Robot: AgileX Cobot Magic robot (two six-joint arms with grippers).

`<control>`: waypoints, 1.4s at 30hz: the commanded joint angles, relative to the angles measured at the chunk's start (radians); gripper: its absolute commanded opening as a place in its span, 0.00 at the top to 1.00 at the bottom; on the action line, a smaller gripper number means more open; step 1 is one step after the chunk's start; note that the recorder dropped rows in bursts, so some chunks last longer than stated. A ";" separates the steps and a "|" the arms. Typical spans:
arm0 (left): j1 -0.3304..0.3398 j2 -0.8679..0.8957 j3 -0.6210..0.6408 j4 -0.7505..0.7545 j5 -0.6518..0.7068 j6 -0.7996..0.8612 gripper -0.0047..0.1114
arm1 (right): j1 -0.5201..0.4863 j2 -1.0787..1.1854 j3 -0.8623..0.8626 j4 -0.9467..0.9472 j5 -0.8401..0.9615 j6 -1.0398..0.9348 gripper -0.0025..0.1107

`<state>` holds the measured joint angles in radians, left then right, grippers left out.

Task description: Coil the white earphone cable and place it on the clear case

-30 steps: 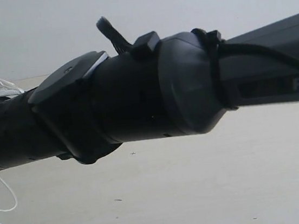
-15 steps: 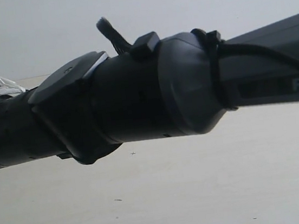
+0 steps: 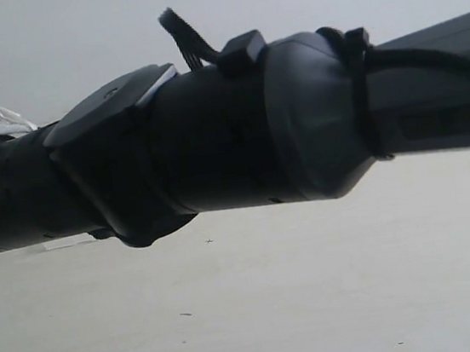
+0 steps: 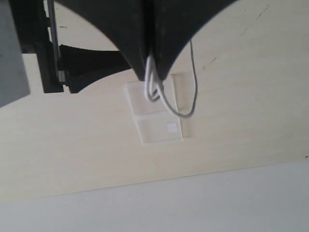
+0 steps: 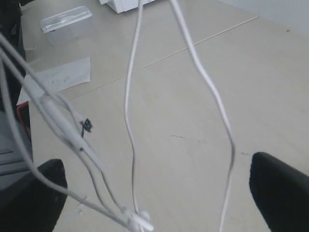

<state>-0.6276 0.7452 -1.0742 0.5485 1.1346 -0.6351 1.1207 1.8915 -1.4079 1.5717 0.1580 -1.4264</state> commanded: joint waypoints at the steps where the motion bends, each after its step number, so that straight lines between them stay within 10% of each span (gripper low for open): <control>1: 0.002 0.000 0.003 0.025 0.007 0.004 0.96 | 0.002 -0.022 -0.007 -0.001 0.008 -0.002 0.13; 42: 0.002 0.000 0.003 -0.004 -0.031 0.004 0.96 | 0.002 0.009 -0.007 -0.001 0.018 -0.141 0.06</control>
<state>-0.6276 0.7452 -1.0742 0.5484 1.1208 -0.6351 1.1207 1.9023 -1.4101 1.5717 0.1582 -1.5592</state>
